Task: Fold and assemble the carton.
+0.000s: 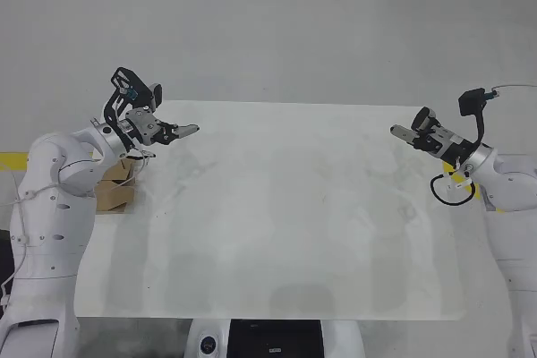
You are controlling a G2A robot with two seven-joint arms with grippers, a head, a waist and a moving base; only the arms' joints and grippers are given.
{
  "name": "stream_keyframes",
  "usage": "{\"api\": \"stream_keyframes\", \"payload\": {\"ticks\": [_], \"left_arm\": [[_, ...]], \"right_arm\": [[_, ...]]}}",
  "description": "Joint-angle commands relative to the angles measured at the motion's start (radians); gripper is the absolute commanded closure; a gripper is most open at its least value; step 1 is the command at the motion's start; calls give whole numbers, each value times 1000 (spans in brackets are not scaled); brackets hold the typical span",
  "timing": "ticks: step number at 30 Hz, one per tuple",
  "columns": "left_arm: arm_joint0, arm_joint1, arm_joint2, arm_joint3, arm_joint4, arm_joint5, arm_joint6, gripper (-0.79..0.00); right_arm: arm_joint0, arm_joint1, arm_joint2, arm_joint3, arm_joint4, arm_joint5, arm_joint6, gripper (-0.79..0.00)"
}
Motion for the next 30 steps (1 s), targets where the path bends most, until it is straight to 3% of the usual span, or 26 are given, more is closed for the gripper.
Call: {"api": "stream_keyframes", "payload": {"ticks": [1,18,22,30], "left_arm": [[0,0,0,0,0,0,0,-785],[0,0,0,0,0,0,0,-785],[27,5,-29,-2,-51,24,2,-785],[14,32,-143,26,-378,106,-258,-785]], "right_arm": [[0,0,0,0,0,0,0,-784],[0,0,0,0,0,0,0,-785],[0,0,0,0,0,0,0,-785],[0,0,0,0,0,0,0,-785]]}}
